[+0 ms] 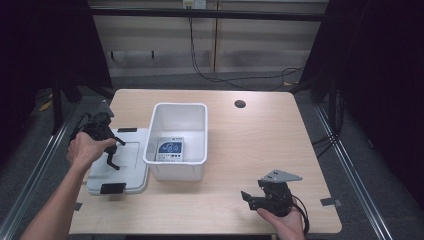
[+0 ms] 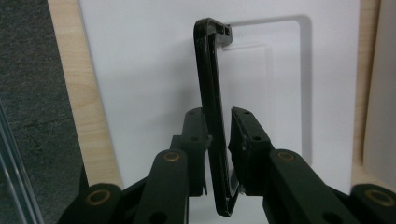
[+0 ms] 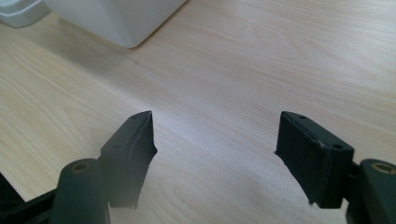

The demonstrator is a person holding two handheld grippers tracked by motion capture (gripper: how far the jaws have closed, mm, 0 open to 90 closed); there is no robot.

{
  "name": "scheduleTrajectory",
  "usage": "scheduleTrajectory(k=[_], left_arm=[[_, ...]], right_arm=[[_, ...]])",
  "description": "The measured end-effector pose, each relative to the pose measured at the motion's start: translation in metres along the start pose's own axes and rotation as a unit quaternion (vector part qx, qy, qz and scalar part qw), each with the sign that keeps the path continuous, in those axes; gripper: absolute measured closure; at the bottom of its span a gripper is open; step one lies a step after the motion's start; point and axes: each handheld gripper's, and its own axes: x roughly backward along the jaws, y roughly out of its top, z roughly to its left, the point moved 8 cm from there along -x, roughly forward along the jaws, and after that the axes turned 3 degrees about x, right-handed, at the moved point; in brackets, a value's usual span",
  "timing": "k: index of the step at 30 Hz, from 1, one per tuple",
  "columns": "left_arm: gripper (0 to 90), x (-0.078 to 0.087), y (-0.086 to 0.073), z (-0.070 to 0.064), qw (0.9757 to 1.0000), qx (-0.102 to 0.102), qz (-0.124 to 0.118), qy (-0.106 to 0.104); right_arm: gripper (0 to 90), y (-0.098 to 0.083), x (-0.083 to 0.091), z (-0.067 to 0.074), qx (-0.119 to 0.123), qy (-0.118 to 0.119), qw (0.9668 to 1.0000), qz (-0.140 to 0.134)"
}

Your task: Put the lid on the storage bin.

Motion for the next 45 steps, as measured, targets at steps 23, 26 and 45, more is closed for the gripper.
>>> scheduleTrajectory(k=[23,26,45], left_arm=[[82.4,-0.002,0.004,-0.011,0.9999,0.010,0.002,-0.010],[83.0,-0.002,0.005,-0.014,1.0000,0.009,0.000,0.003],[84.6,0.012,0.003,-0.009,0.9999,0.001,0.017,-0.003]], right_arm=[[26.8,-0.001,-0.001,0.001,0.001,0.002,1.0000,0.006],[26.7,-0.001,-0.002,0.000,0.004,0.002,1.0000,0.006],[26.7,-0.001,-0.001,0.001,0.003,0.001,1.0000,0.009]])
